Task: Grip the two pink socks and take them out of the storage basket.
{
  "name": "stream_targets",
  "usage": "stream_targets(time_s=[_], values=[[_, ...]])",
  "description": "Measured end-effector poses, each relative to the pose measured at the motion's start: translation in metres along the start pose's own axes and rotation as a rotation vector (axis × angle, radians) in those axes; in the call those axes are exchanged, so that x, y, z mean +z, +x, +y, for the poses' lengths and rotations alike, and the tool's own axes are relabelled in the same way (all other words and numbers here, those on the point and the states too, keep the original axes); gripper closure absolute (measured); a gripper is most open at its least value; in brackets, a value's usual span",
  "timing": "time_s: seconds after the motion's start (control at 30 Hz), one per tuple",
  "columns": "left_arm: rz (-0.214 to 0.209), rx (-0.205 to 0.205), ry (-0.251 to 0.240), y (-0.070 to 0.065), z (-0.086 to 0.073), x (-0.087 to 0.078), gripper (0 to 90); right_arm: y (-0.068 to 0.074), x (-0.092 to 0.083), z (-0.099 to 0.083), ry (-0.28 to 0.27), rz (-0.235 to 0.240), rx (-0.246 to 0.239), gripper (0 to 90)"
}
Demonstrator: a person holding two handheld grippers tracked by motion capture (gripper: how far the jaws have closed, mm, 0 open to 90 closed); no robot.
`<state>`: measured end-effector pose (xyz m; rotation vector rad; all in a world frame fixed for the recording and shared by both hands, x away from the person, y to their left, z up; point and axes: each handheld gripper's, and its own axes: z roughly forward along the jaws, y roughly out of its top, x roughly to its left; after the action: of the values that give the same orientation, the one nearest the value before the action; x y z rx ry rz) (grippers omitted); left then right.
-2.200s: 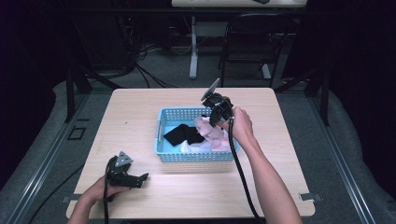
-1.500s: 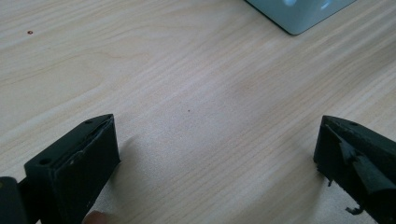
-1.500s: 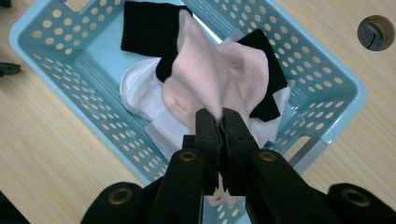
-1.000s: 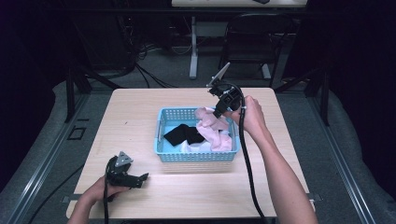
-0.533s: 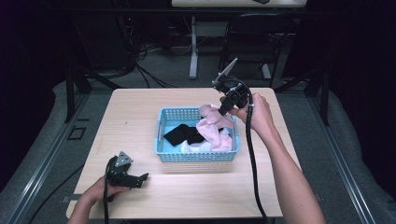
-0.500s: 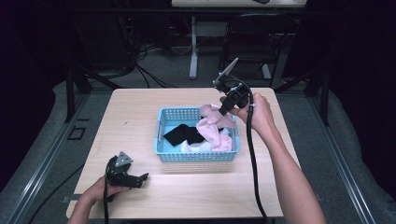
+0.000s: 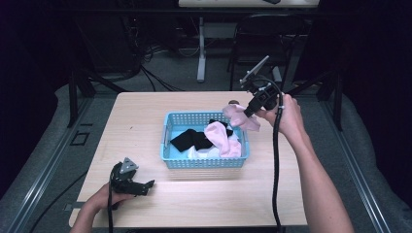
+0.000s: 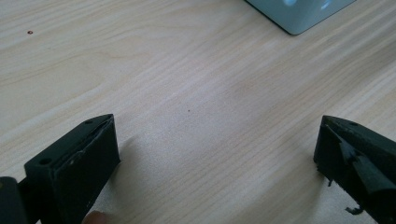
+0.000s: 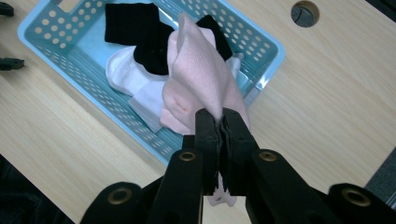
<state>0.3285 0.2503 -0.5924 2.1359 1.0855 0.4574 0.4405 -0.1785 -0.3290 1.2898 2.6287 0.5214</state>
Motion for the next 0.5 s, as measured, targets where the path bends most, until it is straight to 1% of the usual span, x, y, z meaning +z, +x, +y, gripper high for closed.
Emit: stream_targets(time_s=[0.13, 0.17, 0.2, 0.3, 0.4, 0.43, 0.5], values=[[-0.001, 0.000, 0.002, 0.000, 0.000, 0.000, 0.0, -0.010, -0.006, -0.008, -0.001, -0.009, 0.027, 86.5], [-0.001, 0.000, 0.002, 0.000, 0.000, 0.000, 0.0, -0.010, -0.006, -0.008, -0.001, -0.009, 0.027, 86.5], [0.000, 0.001, 0.002, 0.000, 0.000, 0.000, 0.0, -0.015, -0.009, -0.012, 0.011, -0.023, 0.026, 86.5], [0.000, 0.000, 0.000, 0.000, 0.000, 0.000, 0.0, -0.021, -0.011, -0.018, 0.018, -0.036, 0.040, 86.4], [0.000, 0.001, 0.000, 0.000, 0.000, 0.000, 0.0, -0.027, -0.014, -0.024, 0.017, -0.045, 0.052, 86.4], [0.000, 0.001, 0.000, 0.000, 0.000, 0.000, 0.0, -0.027, -0.014, -0.024, 0.017, -0.045, 0.052, 86.4], [0.000, -0.001, -0.001, 0.000, 0.000, 0.000, 0.0, -0.033, -0.015, -0.031, 0.014, -0.053, 0.070, 86.4]])
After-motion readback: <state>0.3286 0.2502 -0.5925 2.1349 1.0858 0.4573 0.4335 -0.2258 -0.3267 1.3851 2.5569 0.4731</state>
